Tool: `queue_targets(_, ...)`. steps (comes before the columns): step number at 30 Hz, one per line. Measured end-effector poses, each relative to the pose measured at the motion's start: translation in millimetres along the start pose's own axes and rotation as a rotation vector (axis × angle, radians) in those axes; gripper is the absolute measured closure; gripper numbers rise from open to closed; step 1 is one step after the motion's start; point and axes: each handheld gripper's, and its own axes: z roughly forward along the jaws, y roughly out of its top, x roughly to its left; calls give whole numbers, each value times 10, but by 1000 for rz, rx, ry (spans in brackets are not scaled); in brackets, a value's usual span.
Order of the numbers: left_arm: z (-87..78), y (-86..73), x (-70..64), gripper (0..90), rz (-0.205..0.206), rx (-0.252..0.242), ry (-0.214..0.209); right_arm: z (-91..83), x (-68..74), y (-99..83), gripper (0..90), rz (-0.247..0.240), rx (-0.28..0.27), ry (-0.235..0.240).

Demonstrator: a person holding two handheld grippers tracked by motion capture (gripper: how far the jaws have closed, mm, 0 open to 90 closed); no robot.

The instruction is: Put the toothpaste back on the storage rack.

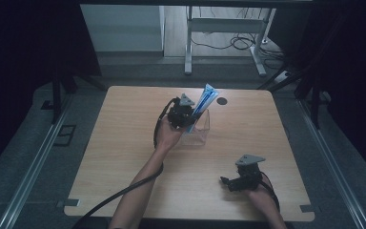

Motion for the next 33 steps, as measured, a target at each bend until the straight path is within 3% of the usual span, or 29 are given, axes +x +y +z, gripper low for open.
queue_targets(18,62,-84,-3,719,7,42,-6,0,-1,0,19,-1,0,0)
queue_targets(33,105,-67,-58,704,75,126,-20,0,1,0,19,2,-1,0)
